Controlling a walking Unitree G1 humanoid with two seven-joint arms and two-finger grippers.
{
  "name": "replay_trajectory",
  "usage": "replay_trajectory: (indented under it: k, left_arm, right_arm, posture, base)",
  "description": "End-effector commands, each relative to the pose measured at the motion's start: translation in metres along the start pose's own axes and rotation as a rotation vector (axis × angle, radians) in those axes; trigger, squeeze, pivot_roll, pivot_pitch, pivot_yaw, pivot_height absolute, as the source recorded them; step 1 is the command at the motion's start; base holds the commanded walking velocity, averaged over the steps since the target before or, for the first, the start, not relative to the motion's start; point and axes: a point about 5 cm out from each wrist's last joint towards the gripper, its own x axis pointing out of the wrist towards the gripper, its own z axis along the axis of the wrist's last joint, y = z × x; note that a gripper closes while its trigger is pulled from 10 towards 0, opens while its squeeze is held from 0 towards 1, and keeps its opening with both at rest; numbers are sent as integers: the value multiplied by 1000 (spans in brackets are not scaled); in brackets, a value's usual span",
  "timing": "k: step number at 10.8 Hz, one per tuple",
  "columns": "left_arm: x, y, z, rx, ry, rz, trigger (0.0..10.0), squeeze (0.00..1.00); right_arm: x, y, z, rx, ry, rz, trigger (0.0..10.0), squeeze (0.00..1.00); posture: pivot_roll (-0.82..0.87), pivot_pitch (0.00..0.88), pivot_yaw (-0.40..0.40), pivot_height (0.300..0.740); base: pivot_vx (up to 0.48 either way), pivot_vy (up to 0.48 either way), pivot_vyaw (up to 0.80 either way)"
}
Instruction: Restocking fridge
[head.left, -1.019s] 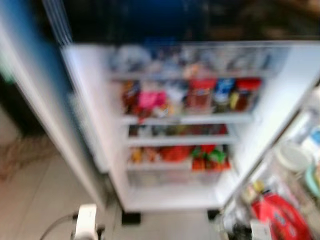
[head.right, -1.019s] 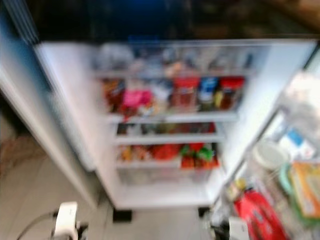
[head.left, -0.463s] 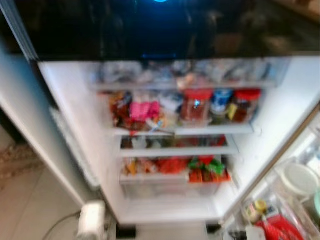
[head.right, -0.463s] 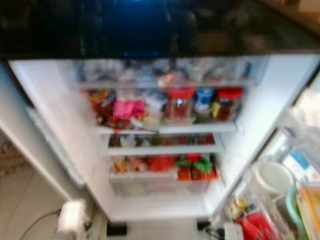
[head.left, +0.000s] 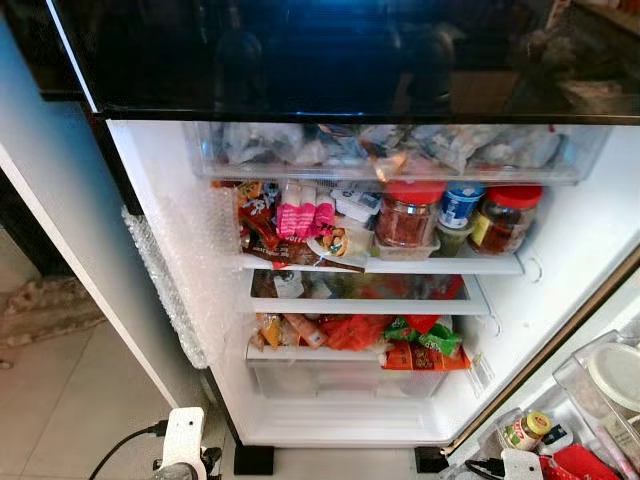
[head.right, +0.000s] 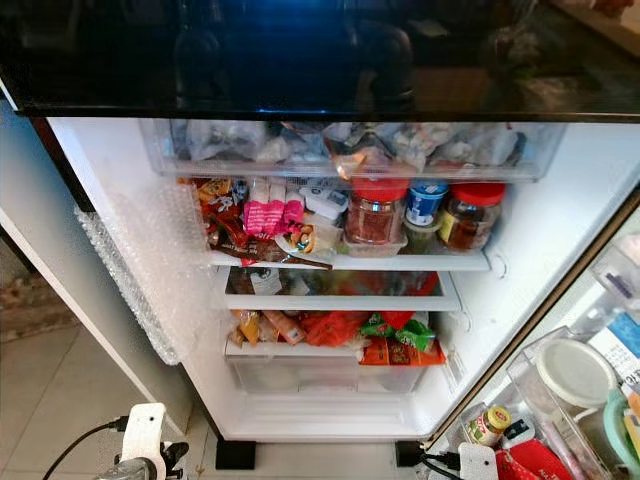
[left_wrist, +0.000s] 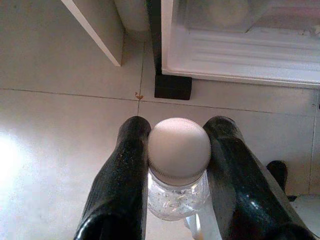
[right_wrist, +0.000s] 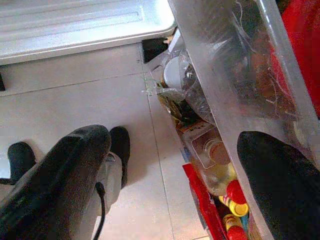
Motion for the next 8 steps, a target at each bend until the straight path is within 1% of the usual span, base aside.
replay_trajectory:
  k: [1, 7, 8]
  left_arm:
    - [0, -2, -2, 7, 16, -4, 10000, 0]
    - [0, -2, -1, 27, 17, -13, 10000, 0]
    - [0, -2, -1, 29, 18, -10, 10000, 0]
  right_arm:
    - [0, -4, 4, -4, -17, -8, 10000, 0]
    - [0, -4, 4, -9, -13, -2, 10000, 0]
    - [0, -4, 4, -10, -13, -2, 10000, 0]
  posture:
    - [119, 0, -39, 740]
    - [121, 0, -39, 740]
    - [121, 0, -38, 740]
  base:
    - [247, 0, 0]
    - [304, 0, 0]
    - [0, 0, 0]
